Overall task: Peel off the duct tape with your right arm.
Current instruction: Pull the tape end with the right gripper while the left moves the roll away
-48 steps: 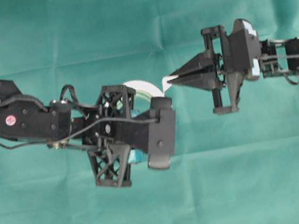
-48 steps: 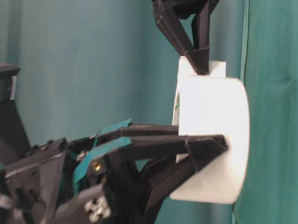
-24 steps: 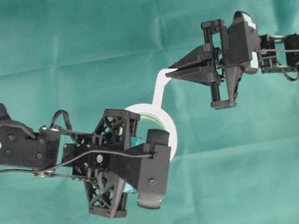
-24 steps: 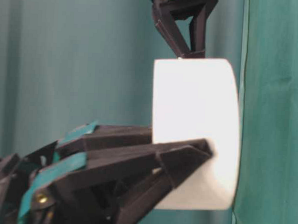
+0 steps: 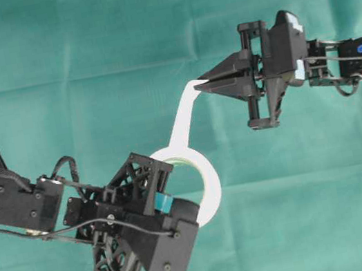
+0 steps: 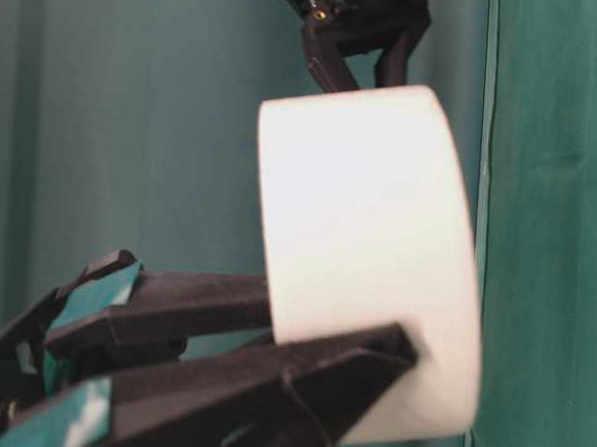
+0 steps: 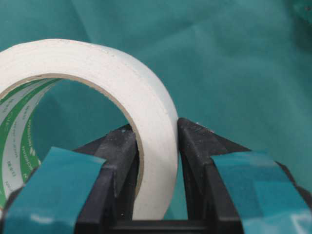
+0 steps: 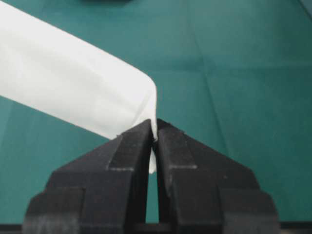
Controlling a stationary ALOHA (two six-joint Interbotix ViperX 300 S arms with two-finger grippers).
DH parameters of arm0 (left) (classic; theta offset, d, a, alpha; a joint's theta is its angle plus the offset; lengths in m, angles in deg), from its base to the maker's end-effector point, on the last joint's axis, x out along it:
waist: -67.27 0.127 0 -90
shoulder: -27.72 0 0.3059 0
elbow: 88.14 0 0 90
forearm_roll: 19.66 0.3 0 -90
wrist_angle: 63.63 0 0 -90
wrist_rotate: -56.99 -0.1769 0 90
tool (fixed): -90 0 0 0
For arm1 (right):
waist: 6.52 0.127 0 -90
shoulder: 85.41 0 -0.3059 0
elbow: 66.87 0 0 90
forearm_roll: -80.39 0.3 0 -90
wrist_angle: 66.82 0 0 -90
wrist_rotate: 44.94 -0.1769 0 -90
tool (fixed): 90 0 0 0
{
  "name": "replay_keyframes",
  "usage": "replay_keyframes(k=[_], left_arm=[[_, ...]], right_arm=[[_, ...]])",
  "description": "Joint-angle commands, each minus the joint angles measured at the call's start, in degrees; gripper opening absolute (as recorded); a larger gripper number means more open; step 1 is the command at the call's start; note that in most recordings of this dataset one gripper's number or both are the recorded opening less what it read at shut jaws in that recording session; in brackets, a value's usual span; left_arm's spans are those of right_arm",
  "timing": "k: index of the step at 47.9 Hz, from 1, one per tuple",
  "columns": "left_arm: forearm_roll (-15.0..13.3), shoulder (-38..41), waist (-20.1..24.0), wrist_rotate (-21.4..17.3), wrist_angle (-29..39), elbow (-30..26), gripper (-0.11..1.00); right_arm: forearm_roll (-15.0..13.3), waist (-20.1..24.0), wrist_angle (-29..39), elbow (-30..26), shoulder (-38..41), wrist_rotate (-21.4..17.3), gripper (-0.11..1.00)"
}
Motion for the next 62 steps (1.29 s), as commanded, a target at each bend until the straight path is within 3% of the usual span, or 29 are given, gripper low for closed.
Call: replay_keyframes(k=[1, 9, 24, 44, 62], left_arm=[[-0.6, -2.8, -3.0, -1.0, -0.6, -0.8, 0.21], [-0.7, -3.0, -3.8, -3.1, -0.6, -0.1, 0.21], [-1.0, -3.1, -6.5, -10.5, -0.7, 0.3, 0.21], [-1.1, -3.3, -9.3, -11.4, -0.8, 0.3, 0.2], [-1.1, -3.3, -12.1, -14.6, -1.0, 0.4, 0.2]], right_arm=[[0.4, -1.6, -0.2, -0.8, 0.0, -0.1, -0.09], [0.4, -1.7, -0.2, -0.9, 0.3, -0.1, -0.09], [0.3, -3.5, 0.1, -1.1, 0.4, -0.1, -0.09], [0.2, -6.6, 0.2, -1.3, 1.5, -0.1, -0.09], [0.1, -7.6, 0.2, -2.6, 2.7, 0.0, -0.09]])
